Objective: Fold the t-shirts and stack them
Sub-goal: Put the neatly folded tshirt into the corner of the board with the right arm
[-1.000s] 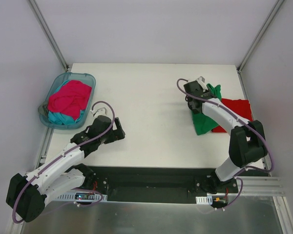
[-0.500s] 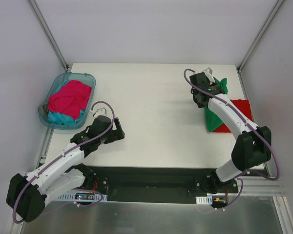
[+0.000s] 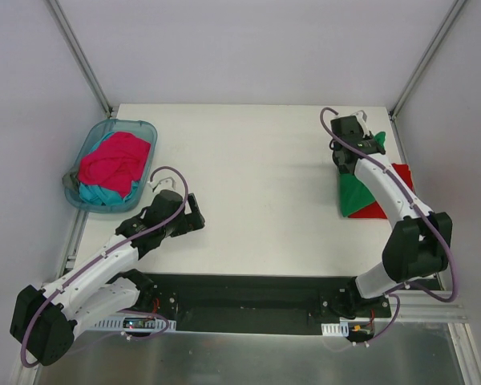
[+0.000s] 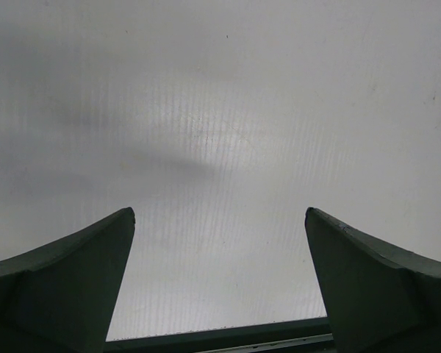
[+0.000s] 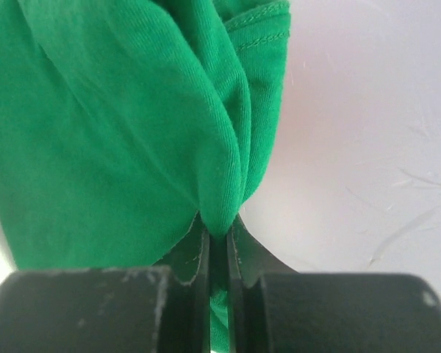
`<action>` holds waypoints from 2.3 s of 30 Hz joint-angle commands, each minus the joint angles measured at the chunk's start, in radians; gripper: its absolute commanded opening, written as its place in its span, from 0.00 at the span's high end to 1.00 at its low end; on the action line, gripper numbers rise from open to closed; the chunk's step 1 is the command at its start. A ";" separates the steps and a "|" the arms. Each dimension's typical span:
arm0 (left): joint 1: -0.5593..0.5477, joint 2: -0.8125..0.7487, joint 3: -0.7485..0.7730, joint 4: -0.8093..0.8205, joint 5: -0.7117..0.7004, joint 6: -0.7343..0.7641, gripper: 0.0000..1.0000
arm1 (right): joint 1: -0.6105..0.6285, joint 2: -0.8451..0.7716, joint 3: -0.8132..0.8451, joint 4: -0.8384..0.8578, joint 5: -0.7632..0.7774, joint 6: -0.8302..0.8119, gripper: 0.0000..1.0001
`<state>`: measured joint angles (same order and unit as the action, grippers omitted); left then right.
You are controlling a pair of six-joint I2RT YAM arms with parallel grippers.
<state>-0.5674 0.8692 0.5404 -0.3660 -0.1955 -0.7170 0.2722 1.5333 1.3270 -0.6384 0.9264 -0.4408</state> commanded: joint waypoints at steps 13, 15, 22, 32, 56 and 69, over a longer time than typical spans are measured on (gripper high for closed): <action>0.011 -0.009 -0.010 -0.016 -0.022 0.004 0.01 | -0.269 0.088 -0.031 0.258 -0.191 -0.045 1.00; 0.011 -0.007 -0.010 -0.016 -0.022 0.004 0.01 | -0.312 0.109 -0.028 0.261 -0.227 -0.024 1.00; 0.011 -0.001 -0.008 -0.016 -0.024 0.002 0.01 | -0.373 0.171 -0.026 0.255 -0.287 0.063 1.00; 0.011 0.024 -0.003 -0.016 -0.028 -0.001 0.01 | -0.452 0.275 0.060 0.198 -0.367 0.165 0.99; 0.011 -0.019 0.047 -0.040 -0.010 -0.013 0.01 | -0.515 0.035 0.083 -0.003 -0.715 0.432 0.04; 0.011 -0.140 0.023 -0.039 0.034 0.028 0.01 | -0.245 -0.537 -0.543 0.316 -1.268 0.468 0.04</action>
<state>-0.5674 0.7784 0.5602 -0.4026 -0.1841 -0.7177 -0.1009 1.1408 0.9127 -0.4244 -0.2253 0.0334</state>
